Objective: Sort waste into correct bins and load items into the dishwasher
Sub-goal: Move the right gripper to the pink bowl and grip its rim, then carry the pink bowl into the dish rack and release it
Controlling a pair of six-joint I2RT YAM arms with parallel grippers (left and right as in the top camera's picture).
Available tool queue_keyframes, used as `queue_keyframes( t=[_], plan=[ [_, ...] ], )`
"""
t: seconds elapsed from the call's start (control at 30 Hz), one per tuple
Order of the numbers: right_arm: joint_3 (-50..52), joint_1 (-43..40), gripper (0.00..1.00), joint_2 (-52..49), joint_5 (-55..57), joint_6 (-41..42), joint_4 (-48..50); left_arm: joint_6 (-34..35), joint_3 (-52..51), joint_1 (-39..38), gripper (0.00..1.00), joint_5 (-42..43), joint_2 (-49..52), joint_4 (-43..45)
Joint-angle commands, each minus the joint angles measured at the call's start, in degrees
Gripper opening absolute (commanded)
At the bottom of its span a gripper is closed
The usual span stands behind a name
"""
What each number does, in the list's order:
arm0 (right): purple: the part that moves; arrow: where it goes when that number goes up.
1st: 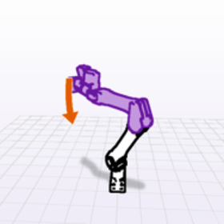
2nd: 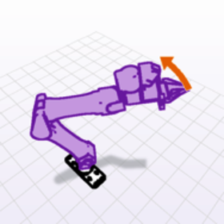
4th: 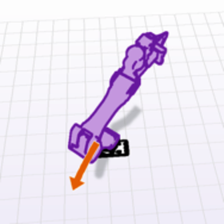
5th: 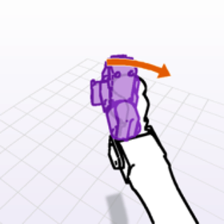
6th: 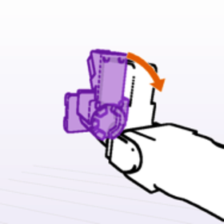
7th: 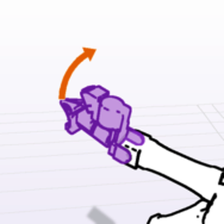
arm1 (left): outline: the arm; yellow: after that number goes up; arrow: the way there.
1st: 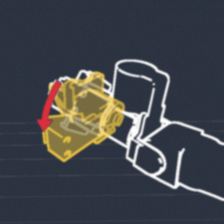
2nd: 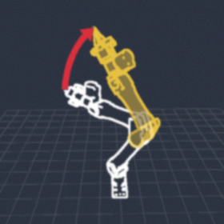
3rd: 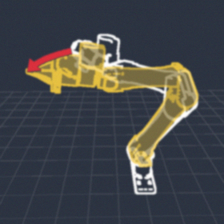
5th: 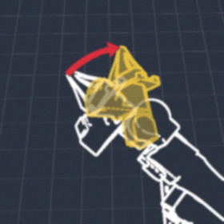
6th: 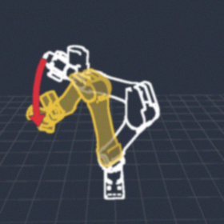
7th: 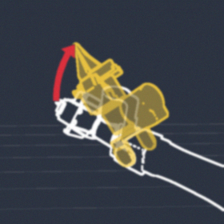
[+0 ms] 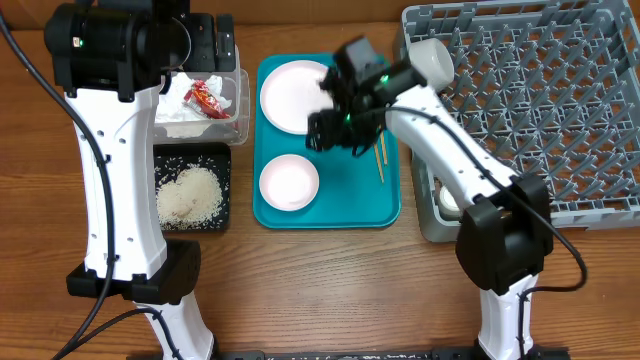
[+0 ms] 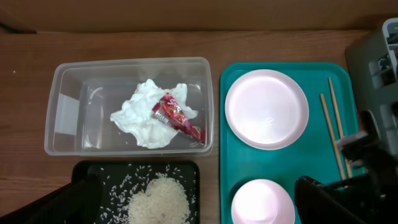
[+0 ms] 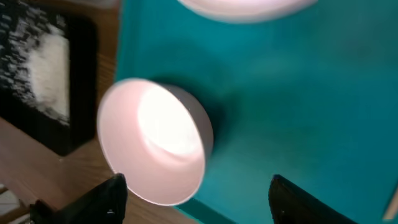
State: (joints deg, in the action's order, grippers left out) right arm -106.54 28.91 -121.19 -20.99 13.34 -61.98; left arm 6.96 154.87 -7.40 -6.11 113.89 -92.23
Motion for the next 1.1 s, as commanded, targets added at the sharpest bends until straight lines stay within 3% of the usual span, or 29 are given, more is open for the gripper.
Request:
queue_keyframes(
  t=[0.0,0.23,0.37,0.5,0.57,0.83,1.03,1.07],
  plan=[
    [8.33,0.66,0.68,-0.55,-0.04,11.69,4.66,-0.09,-0.04,-0.13,1.0,-0.46,-0.74,-0.11],
    [17.35,2.29,0.6,-0.55,0.02,16.7,14.88,-0.09,-0.04,-0.13,1.0,-0.46,-0.74,-0.11],
    [17.35,2.86,0.48,-0.55,1.11,16.72,14.88,-0.09,-0.04,-0.13,1.0,-0.46,-0.74,-0.11],
    [17.35,3.28,0.23,-0.57,2.19,16.96,14.78,-0.09,-0.04,-0.13,1.0,-0.44,-0.74,-0.11],
    [17.33,3.28,0.05,-0.57,2.99,17.59,14.8,-0.09,-0.04,-0.13,1.0,-0.46,-0.74,-0.11],
    [13.46,1.03,0.04,3.1,9.07,17.75,7.32,-0.09,-0.04,-0.13,1.0,-0.44,-0.74,-0.13],
    [8.39,-2.49,0.04,16.26,29.55,17.77,-2.67,-0.09,-0.04,-0.13,1.0,-0.46,-0.74,-0.11],
    [7.39,-2.69,0.04,21.9,40.46,18.03,-5.57,-0.09,-0.04,-0.13,1.0,-0.44,-0.74,-0.11]
  ],
)
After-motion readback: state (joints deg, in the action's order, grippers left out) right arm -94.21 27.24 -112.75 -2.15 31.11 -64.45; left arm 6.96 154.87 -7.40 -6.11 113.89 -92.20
